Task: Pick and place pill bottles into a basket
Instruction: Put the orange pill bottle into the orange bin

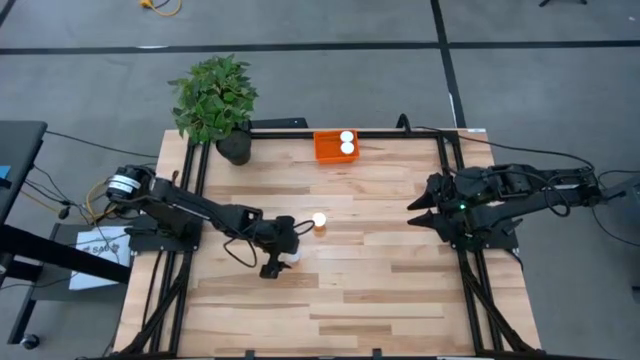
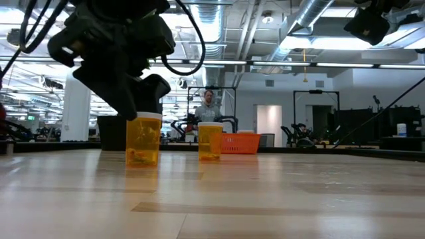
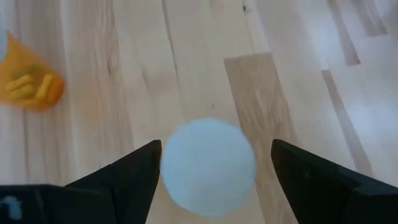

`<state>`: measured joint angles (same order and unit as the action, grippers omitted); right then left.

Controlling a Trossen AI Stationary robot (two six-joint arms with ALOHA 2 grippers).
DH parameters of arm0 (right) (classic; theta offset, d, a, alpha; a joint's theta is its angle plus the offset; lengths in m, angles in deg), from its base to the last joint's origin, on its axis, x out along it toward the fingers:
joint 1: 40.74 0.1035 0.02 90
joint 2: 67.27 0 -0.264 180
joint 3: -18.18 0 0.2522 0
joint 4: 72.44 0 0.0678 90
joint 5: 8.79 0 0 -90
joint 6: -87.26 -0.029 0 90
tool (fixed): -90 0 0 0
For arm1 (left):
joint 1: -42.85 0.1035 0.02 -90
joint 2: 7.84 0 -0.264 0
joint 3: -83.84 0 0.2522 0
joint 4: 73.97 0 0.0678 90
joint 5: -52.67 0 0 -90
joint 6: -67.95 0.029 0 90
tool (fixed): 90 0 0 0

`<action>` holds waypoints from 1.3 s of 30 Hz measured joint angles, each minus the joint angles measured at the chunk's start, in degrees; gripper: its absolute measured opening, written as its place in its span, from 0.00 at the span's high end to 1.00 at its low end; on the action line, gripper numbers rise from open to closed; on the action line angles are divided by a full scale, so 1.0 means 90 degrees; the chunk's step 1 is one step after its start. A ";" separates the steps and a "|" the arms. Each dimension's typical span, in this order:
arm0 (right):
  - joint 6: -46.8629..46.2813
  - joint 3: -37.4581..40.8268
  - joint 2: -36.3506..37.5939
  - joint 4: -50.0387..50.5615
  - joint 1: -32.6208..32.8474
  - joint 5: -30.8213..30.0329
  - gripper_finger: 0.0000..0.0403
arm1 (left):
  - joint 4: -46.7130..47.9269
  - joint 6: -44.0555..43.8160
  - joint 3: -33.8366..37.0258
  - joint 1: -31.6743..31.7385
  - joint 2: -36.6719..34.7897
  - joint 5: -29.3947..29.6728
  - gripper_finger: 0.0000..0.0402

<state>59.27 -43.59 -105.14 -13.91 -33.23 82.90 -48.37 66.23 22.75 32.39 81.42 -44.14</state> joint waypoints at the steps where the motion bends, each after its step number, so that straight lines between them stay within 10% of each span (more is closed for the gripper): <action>1: 0.0000 0.0000 0.0000 0.0002 0.0000 -0.0002 0.42 | 0.0027 0.0023 -0.0001 0.0021 0.0001 -0.0003 0.27; 39: -0.0002 0.0000 0.0000 0.0005 0.0000 0.0000 0.42 | 0.0188 0.0433 -0.0001 0.0122 0.0101 0.0357 0.27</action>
<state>59.25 -43.59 -105.14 -13.86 -33.23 82.91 -46.67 70.13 22.75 33.48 82.33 -40.92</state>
